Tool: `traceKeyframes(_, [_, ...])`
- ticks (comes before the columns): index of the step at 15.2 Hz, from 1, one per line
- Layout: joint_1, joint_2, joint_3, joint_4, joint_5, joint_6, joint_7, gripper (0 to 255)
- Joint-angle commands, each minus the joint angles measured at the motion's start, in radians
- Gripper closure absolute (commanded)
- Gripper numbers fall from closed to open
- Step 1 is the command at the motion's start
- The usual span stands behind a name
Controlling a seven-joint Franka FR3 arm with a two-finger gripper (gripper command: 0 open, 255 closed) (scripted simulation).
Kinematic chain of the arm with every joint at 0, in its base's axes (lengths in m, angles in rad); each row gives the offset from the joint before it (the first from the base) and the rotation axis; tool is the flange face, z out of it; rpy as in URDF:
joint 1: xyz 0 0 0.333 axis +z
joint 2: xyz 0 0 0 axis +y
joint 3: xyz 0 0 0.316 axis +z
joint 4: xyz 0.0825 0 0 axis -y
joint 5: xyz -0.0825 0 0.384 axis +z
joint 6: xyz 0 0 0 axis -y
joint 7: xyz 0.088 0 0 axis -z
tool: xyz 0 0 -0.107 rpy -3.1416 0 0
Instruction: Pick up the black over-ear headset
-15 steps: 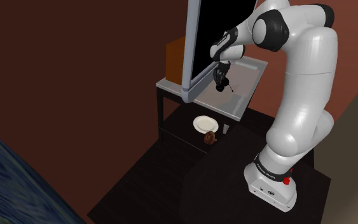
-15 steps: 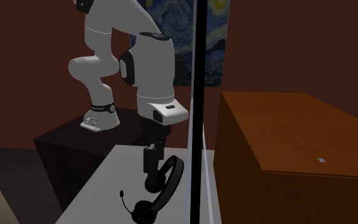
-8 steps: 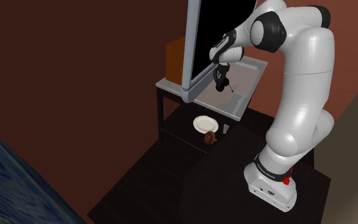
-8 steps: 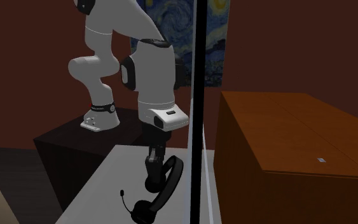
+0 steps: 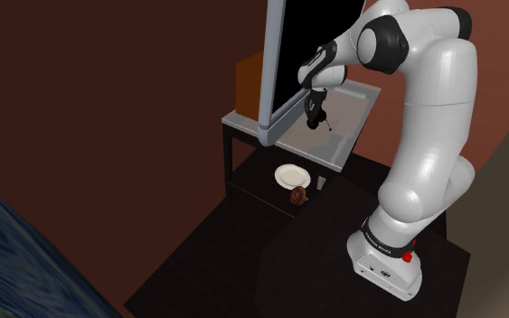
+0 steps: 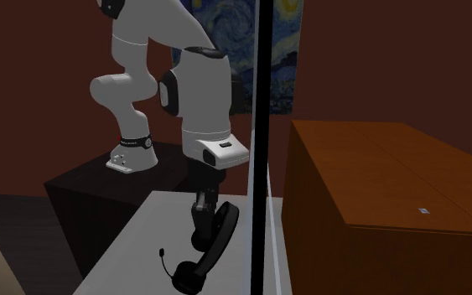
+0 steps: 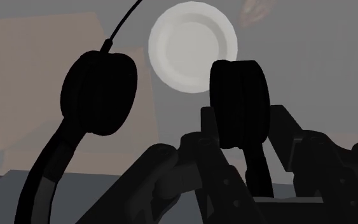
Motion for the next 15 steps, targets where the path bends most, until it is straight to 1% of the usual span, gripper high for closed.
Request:
traceKeyframes(1, [0.003,-0.015,-0.004,0.004,-0.007,-0.018,0.003,255])
traceKeyframes(13, [0.021,-0.107,-0.027,0.048,-0.051,-0.149,0.024,255])
traceKeyframes(15, [0.021,-0.108,-0.028,0.049,-0.051,-0.151,0.024,255])
